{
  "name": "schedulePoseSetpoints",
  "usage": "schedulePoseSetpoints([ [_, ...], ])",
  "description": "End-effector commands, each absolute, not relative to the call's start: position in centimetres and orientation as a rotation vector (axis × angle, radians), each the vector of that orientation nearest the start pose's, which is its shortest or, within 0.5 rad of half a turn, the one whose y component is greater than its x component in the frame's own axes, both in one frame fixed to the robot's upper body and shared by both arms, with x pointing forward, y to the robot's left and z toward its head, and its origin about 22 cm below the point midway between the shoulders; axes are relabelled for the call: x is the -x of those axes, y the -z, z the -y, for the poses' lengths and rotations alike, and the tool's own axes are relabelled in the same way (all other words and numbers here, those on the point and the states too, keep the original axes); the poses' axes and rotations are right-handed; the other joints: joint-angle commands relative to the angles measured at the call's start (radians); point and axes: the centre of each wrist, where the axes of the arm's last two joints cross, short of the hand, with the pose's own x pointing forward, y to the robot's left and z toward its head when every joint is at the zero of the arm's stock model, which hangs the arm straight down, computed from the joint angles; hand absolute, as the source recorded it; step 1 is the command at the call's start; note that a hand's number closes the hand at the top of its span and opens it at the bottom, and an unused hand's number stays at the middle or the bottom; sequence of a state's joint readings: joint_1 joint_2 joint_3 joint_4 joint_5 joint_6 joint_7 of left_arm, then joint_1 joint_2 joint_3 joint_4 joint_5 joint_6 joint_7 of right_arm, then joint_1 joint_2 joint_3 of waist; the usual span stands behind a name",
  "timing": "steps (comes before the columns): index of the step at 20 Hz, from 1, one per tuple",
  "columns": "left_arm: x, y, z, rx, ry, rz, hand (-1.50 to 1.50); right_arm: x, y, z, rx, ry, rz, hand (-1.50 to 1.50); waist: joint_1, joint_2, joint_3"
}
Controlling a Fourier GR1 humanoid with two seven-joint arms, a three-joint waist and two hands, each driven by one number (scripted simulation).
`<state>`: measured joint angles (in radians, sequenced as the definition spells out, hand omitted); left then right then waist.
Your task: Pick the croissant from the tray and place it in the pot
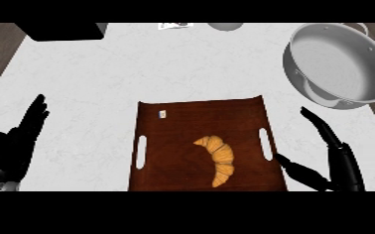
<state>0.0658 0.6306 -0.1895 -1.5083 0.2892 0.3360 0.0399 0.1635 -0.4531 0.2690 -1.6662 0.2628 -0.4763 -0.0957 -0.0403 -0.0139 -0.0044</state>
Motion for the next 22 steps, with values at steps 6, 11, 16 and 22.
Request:
schedulePoseSetpoints([
  [6, -22.9, -2.2, -33.1, -0.451, 0.140, 1.376, 0.00, -15.7, -4.5, 23.6, 0.740, -0.664, 1.498, -1.50, 0.039, 0.013, 0.002],
  [11, -22.1, -0.8, -32.4, -0.429, 0.152, 1.378, 0.00, -17.4, -7.5, 20.2, 0.691, -0.803, 1.351, -1.50, 0.059, 0.014, 0.001],
  [16, -23.9, -3.0, -32.2, -0.414, 0.171, 1.394, 0.00, -20.3, -7.6, 18.6, 0.681, -1.018, 1.069, -1.50, 0.070, 0.019, 0.002],
  [22, -23.5, -1.2, -31.8, -0.413, 0.152, 1.373, 0.00, -23.5, -9.1, 13.7, 0.569, -1.144, 0.872, -1.50, 0.062, 0.017, 0.003],
])
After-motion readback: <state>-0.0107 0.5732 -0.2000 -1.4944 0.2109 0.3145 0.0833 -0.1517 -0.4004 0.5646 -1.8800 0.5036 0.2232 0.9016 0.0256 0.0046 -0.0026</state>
